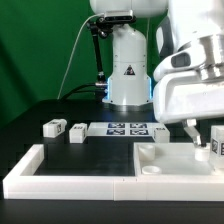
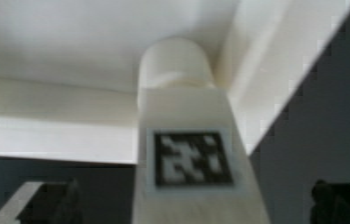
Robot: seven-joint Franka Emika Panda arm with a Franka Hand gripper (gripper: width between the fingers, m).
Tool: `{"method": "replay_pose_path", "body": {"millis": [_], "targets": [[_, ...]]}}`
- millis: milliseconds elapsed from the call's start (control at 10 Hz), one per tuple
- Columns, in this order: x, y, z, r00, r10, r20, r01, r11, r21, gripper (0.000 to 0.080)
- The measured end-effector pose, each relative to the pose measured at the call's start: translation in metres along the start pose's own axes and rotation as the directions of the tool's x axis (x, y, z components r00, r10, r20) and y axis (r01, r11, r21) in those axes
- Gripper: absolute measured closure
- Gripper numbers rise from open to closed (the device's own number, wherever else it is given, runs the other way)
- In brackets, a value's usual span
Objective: Assemble one leg
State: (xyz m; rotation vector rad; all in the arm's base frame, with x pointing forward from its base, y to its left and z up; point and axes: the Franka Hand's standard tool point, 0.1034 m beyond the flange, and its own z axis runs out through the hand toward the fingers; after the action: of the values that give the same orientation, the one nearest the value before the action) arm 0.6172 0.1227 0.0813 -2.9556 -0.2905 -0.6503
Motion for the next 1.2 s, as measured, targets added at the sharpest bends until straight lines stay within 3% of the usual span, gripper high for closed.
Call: {"method": "replay_pose_path", "body": {"millis": [100, 300, 400, 700, 800, 1100, 1200], "targets": [[0.006, 0.001, -0.006, 1.000, 0.008, -0.014, -0.008, 1.000, -0.002, 0.0150], [0.002, -0.002, -0.005, 0.986, 0.029, 0.162, -0.033, 0.999, 0.023, 0.0150], [0.011, 0.000, -0.007, 0.973, 0.030, 0.229, -0.039, 0.999, 0.032, 0.0150], [0.016, 0.014, -0.002, 0.919, 0.042, 0.393, -0.064, 0.997, 0.042, 0.0150], [0.020, 0.022, 0.003, 0.929, 0.052, 0.367, -0.068, 0.997, 0.032, 0.0150], [0.017, 0.021, 0.006, 0.935, 0.060, 0.349, -0.074, 0.997, 0.026, 0.0180], [0.017, 0.021, 0.006, 0.935, 0.060, 0.349, -0.074, 0.997, 0.026, 0.0361]]}}
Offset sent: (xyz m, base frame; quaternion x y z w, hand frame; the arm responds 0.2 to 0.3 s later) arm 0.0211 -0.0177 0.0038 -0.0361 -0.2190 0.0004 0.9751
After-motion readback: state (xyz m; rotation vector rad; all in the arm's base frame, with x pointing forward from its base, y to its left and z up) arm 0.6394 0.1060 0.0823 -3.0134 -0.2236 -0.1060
